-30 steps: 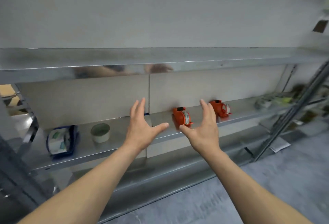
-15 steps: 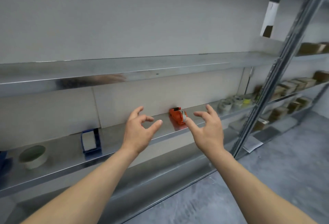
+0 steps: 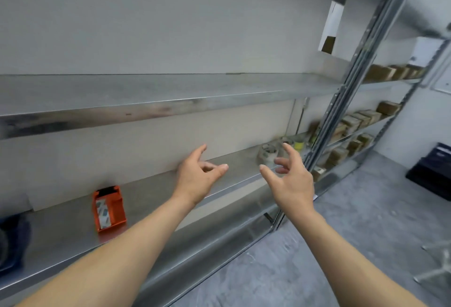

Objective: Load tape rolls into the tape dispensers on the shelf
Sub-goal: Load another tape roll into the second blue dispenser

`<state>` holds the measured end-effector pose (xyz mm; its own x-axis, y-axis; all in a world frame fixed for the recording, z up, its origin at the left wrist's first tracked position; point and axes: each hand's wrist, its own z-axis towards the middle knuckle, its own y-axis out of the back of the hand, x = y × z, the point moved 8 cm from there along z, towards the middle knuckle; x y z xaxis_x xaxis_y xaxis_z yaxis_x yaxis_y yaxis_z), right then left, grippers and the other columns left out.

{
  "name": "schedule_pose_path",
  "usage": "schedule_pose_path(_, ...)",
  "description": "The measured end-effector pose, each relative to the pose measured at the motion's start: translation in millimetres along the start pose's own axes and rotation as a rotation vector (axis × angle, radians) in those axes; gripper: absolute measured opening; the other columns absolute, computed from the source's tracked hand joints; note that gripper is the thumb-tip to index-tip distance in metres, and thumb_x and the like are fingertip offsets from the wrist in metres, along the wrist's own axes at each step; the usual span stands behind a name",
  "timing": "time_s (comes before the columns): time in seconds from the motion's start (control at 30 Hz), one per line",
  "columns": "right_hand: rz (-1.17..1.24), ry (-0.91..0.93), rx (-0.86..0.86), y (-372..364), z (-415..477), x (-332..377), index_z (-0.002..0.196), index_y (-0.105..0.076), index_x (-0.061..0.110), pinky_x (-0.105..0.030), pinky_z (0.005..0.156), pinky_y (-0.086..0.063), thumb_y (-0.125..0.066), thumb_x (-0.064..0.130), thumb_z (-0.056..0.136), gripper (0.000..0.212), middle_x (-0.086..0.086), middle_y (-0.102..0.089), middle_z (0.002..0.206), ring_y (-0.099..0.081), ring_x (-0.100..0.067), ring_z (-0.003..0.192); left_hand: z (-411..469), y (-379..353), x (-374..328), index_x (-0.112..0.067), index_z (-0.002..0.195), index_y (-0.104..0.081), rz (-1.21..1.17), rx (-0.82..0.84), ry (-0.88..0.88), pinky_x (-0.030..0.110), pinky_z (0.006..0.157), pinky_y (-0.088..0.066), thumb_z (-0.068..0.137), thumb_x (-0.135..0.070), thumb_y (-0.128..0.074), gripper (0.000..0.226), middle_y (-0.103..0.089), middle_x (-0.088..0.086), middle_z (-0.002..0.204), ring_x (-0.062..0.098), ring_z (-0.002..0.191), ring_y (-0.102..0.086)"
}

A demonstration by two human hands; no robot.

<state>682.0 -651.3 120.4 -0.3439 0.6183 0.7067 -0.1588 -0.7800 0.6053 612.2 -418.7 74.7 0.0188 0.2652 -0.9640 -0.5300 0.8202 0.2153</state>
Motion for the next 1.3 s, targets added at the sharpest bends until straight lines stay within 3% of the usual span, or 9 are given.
schedule_pose_path(0.17, -0.117, 0.029, -0.004, 15.3, 61.0, -34.6, 0.15, -0.037, 0.03, -0.038, 0.115, -0.035, -0.079, 0.041, 0.075, 0.087, 0.005, -0.044, 0.152, -0.034, -0.016, 0.144, 57.0, -73.2, -17.0, -0.022, 0.131, -0.06, 0.099, 0.116, -0.079, 0.033, 0.115, -0.031, 0.072, -0.038, -0.083, 0.066, -0.047, -0.003, 0.147, 0.011, 0.134, -0.045)
schedule_pose_path(0.3, -0.084, -0.013, -0.037, 28.6, 103.3, -70.6, 0.137, -0.056, 0.023, -0.041, 0.112, -0.041, -0.079, 0.035, 0.078, 0.065, 0.002, -0.05, 0.148, -0.049, -0.017, 0.134, 92.4, -122.8, -21.4, -0.02, 0.144, -0.044, 0.026, 0.096, -0.079, 0.027, 0.104, -0.04, 0.076, -0.035, -0.08, 0.078, -0.076, -0.006, 0.091, 0.009, 0.1, -0.066)
schedule_pose_path(0.43, -0.097, -0.007, 0.013, 35.4, 145.2, -105.4, 0.15, -0.035, 0.031, -0.03, 0.113, -0.03, -0.081, 0.028, 0.074, 0.089, 0.007, -0.036, 0.157, -0.032, -0.013, 0.146, 119.7, -173.0, -17.2, -0.02, 0.138, -0.052, 0.088, 0.121, -0.076, 0.031, 0.11, -0.038, 0.069, -0.04, -0.083, 0.078, -0.056, -0.005, 0.137, 0.011, 0.126, -0.051)
schedule_pose_path(0.53, -0.047, -0.003, 0.037, 38.5, 179.7, -137.2, 0.138, -0.054, 0.029, -0.031, 0.104, -0.043, -0.079, 0.035, 0.077, 0.067, 0.01, -0.06, 0.135, -0.053, -0.013, 0.13, 138.6, -206.6, -11.2, -0.017, 0.122, -0.064, 0.057, 0.07, -0.018, 0.029, 0.097, -0.048, 0.069, -0.034, -0.085, 0.059, -0.068, 0.0, 0.119, 0.018, 0.11, -0.064)
schedule_pose_path(0.63, -0.057, 0.049, 0.114, 41.7, 212.1, -163.3, 0.144, -0.046, 0.031, -0.037, 0.112, -0.038, -0.079, 0.041, 0.076, 0.076, 0.009, -0.052, 0.145, -0.043, -0.015, 0.138, 148.1, -239.5, -12.0, -0.02, 0.145, -0.042, 0.085, 0.038, -0.016, 0.033, 0.108, -0.038, 0.072, -0.035, -0.084, 0.086, -0.05, -0.009, 0.135, 0.011, 0.126, -0.048)
schedule_pose_path(0.77, -0.067, 0.09, 0.201, 47.9, 255.4, -194.8, 0.132, -0.06, 0.026, -0.035, 0.111, -0.038, -0.078, 0.036, 0.079, 0.057, 0.004, -0.056, 0.141, -0.047, -0.018, 0.136, 157.9, -265.9, -19.3, -0.02, 0.118, -0.068, 0.208, -0.091, -0.01, 0.02, 0.107, -0.026, 0.077, -0.033, -0.08, 0.045, -0.039, -0.002, 0.153, 0.013, 0.138, -0.04)
schedule_pose_path(0.87, -0.064, 0.132, 0.241, 49.4, 280.5, -205.5, 0.14, -0.052, 0.026, -0.037, 0.114, -0.036, -0.078, 0.041, 0.078, 0.069, 0.003, -0.05, 0.148, -0.042, -0.018, 0.139, 162.4, -283.0, -14.4, -0.016, 0.141, -0.05, 0.163, -0.105, 0.058, 0.028, 0.112, -0.031, 0.076, -0.034, -0.081, 0.074, -0.041, 0.0, 0.152, 0.016, 0.138, -0.041)
schedule_pose_path(0.97, -0.055, 0.16, 0.277, 46.7, 300.7, -216.7, 0.127, -0.064, 0.025, -0.029, 0.108, -0.035, -0.077, 0.039, 0.079, 0.051, 0.002, -0.056, 0.143, -0.048, -0.017, 0.134, 168.6, -297.3, -16.2, -0.015, 0.122, -0.067, 0.186, -0.148, 0.065, 0.026, 0.111, -0.031, 0.077, -0.031, -0.08, 0.049, -0.048, 0.002, 0.148, 0.015, 0.136, -0.045)
schedule_pose_path(1.3, -0.027, 0.183, 0.329, 27.4, 350.1, -234.7, 0.127, -0.065, 0.023, -0.028, 0.111, -0.032, -0.079, 0.038, 0.078, 0.053, 0.003, -0.051, 0.148, -0.046, -0.015, 0.137, 214.2, -330.9, -0.5, -0.014, 0.135, -0.057, 0.172, -0.151, 0.084, 0.024, 0.109, -0.029, 0.076, -0.028, -0.082, 0.065, -0.044, 0.001, 0.149, 0.016, 0.139, -0.041)
